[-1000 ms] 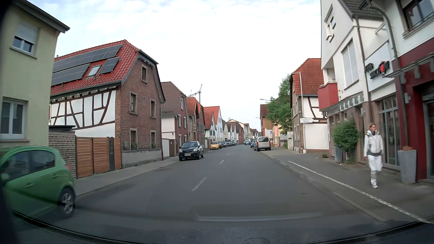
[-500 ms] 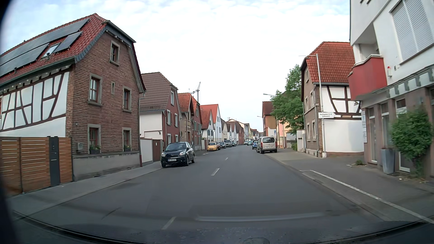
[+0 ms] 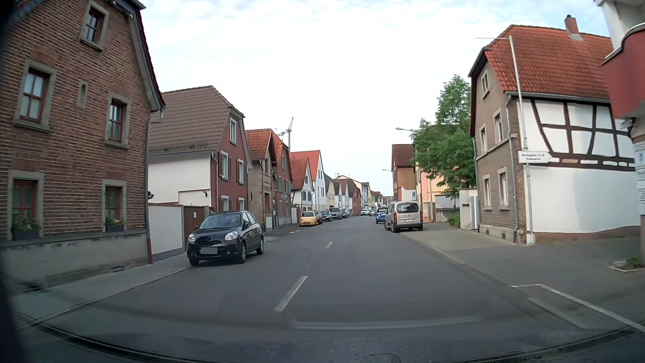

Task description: Follow the waypoints while adhering to traffic rules and regulations

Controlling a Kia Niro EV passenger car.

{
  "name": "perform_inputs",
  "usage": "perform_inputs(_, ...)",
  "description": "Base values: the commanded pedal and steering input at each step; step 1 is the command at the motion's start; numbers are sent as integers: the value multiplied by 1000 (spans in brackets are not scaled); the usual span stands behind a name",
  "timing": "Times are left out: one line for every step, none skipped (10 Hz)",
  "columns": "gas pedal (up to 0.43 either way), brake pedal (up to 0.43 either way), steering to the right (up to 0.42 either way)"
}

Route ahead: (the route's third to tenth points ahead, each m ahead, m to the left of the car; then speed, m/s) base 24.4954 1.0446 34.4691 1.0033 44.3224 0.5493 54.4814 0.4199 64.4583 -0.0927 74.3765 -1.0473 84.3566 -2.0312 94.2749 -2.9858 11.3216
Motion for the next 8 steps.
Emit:
perform_inputs(130,0,3)
perform_inputs(130,0,2)
perform_inputs(130,0,3)
perform_inputs(130,0,2)
perform_inputs(130,0,2)
perform_inputs(130,0,2)
perform_inputs(130,0,2)
perform_inputs(130,0,2)
